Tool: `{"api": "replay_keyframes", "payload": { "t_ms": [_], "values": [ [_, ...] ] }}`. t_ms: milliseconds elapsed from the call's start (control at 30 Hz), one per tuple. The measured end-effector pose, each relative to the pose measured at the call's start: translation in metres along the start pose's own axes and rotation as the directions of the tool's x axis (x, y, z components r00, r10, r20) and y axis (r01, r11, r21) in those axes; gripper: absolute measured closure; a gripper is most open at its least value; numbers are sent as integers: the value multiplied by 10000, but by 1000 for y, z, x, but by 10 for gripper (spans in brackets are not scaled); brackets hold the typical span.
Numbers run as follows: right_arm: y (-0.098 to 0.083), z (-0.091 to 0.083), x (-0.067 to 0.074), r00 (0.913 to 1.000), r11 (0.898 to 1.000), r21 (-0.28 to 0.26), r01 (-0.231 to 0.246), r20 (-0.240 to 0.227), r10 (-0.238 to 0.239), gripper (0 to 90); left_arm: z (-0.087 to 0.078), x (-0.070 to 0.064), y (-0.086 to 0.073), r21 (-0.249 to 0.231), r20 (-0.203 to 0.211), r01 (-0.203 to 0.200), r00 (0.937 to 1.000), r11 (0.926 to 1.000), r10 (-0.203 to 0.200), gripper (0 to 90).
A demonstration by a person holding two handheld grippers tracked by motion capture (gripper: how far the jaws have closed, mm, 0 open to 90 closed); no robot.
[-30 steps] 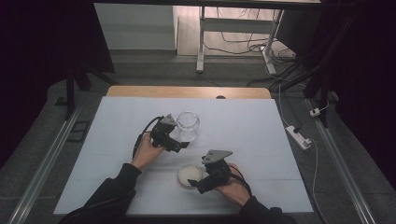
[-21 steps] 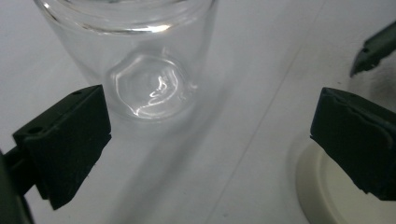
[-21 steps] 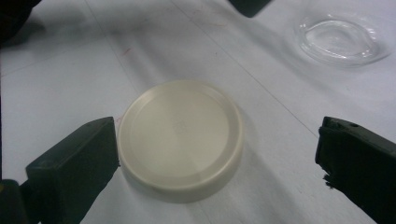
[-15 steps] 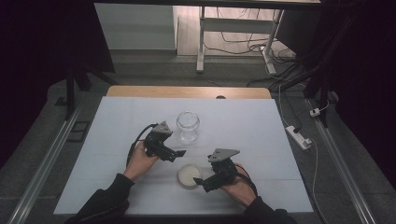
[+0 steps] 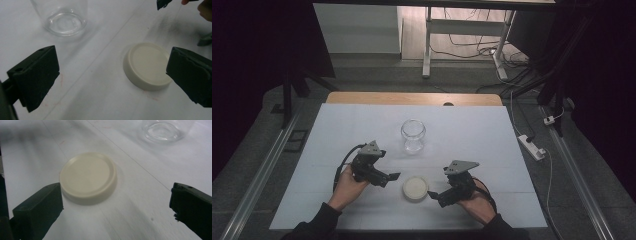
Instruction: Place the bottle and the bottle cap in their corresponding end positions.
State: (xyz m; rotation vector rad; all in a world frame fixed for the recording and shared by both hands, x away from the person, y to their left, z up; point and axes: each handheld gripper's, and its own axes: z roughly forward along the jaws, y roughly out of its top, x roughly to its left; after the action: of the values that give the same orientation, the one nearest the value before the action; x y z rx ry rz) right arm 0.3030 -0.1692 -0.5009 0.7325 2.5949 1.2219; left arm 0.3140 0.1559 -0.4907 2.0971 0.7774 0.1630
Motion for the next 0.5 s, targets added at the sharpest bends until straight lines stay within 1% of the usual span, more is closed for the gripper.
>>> {"api": "replay_keyframes", "payload": {
  "t_ms": [67, 267, 500],
  "values": [
    [-4, -6, -2, 9997, 9999, -49, -126, 187, 127, 0, -6, -2, -5, -49, -41, 61, 10000, 10000, -61, 0],
    [-14, -22, -9, 9972, 9987, -142, -497, 545, 505, 0, -24, -8, -23, -129, -160, 339, 9993, 9993, -341, 0],
    [-26, -38, -15, 9916, 9958, -136, -910, 908, 918, 0, -46, -11, -49, -190, -426, 851, 9954, 9962, -859, 0]
  ]
}}
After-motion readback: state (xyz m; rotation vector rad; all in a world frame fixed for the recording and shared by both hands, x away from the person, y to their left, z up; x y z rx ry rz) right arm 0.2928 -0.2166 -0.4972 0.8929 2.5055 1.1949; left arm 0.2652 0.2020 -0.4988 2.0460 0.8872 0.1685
